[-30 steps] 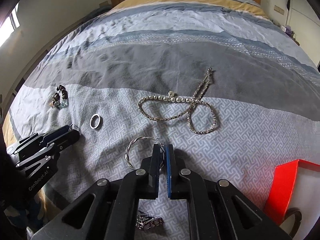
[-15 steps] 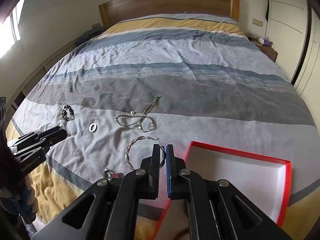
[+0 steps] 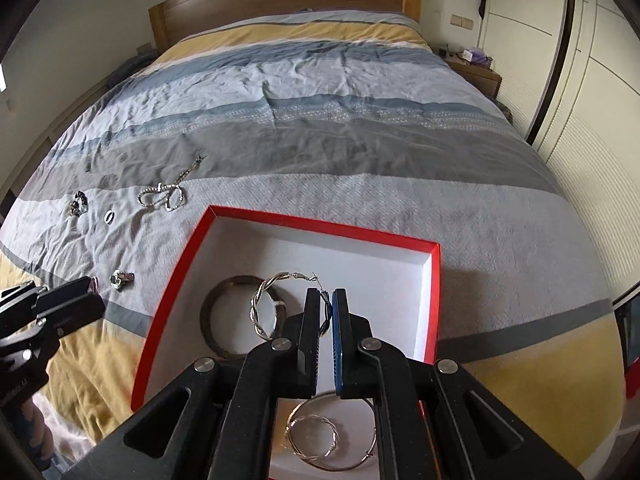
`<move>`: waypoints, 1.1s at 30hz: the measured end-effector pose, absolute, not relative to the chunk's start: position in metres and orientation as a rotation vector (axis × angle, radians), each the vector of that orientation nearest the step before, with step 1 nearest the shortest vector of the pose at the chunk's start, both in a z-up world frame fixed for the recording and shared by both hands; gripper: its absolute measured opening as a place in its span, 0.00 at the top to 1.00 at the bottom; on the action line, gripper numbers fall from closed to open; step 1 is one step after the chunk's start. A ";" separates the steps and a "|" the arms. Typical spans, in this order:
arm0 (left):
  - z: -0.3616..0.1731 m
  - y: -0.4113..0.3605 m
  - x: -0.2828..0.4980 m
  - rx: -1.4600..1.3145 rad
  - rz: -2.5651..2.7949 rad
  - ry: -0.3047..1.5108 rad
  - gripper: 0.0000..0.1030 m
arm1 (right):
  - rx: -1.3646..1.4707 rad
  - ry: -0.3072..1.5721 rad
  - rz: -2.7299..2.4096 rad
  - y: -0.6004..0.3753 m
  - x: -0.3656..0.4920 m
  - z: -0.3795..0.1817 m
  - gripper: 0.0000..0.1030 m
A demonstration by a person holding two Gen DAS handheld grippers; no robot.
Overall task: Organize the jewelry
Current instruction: 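Carry the ring and hoop earring into the red box and open both tools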
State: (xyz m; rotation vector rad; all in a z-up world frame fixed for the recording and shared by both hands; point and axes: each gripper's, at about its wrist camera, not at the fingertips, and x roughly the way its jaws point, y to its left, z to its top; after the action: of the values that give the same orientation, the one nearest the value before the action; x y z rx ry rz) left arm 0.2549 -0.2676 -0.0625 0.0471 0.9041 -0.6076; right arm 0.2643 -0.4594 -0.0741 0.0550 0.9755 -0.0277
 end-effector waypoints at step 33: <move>-0.106 -0.303 0.223 0.155 -0.635 1.040 0.75 | 0.080 1.084 -0.016 -0.480 0.223 -0.119 0.80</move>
State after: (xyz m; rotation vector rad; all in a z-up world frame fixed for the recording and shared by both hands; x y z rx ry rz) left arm 0.2232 -0.3033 -0.1058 0.1555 1.0403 -0.6355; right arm 0.2226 -0.4802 -0.1192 0.0801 1.0839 -0.0156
